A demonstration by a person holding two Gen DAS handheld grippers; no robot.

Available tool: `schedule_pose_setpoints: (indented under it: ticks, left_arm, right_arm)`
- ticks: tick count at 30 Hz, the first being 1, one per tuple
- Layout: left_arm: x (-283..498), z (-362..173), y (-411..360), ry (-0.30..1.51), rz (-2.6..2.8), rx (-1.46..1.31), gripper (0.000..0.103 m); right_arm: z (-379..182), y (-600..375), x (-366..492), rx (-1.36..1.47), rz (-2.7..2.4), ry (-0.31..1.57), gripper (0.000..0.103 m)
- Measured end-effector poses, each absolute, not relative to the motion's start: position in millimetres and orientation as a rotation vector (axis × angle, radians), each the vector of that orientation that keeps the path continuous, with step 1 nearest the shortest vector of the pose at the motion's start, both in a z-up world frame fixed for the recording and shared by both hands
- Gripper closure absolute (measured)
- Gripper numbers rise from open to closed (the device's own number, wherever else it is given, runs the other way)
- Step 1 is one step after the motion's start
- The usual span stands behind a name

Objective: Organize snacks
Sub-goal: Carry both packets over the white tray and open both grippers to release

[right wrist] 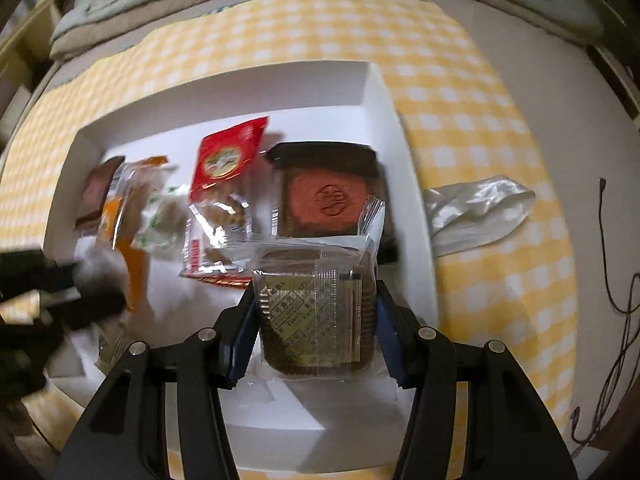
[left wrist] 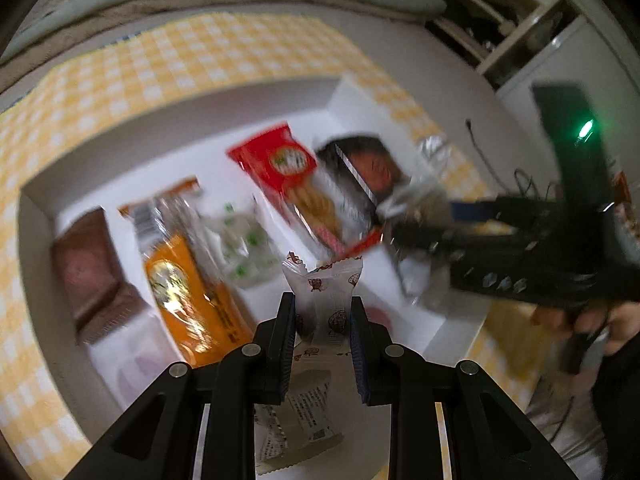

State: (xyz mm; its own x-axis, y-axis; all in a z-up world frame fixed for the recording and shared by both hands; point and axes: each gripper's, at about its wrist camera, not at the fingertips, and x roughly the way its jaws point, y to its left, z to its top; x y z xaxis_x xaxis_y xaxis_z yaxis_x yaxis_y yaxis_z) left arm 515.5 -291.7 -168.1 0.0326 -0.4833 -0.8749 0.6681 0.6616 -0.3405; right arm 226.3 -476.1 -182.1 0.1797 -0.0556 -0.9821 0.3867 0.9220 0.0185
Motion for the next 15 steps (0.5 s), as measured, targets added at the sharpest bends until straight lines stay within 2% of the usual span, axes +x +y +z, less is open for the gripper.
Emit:
schedule_pose_setpoints:
  ticks: [7, 15]
  left_arm:
    - [520, -196, -313, 1.295, -0.857, 0.252, 0.078]
    - [541, -206, -308, 1.229, -0.785, 0.180, 0.078]
  right_arm:
    - [-172, -466, 224, 0.242, -0.246, 1.399, 0.049]
    - [-188, -436, 209, 0.126, -0.152, 1.546, 0.049]
